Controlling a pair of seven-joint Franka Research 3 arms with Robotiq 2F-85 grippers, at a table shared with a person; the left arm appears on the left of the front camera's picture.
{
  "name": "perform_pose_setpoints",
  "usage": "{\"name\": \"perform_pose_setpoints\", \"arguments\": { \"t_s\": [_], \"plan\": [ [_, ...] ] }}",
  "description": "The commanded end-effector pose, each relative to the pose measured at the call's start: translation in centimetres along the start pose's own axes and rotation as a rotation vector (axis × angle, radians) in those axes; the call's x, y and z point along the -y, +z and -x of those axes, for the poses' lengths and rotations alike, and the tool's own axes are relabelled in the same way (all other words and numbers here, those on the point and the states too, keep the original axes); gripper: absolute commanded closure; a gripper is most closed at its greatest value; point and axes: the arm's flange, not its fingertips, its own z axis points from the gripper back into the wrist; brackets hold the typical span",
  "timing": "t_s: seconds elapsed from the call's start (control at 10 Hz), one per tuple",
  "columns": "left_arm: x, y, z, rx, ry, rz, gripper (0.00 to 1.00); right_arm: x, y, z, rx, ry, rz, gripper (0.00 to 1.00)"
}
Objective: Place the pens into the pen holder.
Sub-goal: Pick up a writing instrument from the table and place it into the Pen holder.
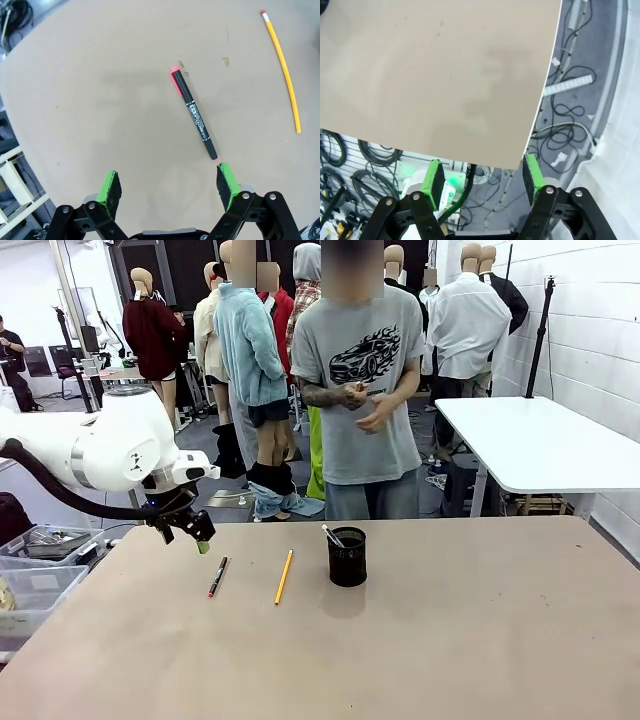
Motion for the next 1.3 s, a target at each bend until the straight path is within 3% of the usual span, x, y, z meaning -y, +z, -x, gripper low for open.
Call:
{"name": "perform_pose_setpoints", "arguments": {
  "t_s": [0.0,0.6,1.2],
  "plan": [
    [-0.1,2.8,1.2,0.037,-0.033,-0.043,0.00,0.3,0.1,-0.2,-0.011,0.003,0.017,0.21],
    [0.9,-4.0,-3.5,0.011,-0.033,0.084,0.00,0.3,0.1,-0.2,-0.011,0.003,0.017,0.21],
    [1.9,-8.4,-4.3,-0.128,0.047,0.045,0.00,0.3,0.1,-0.2,-0.011,0.003,0.017,0.21]
  ]
}}
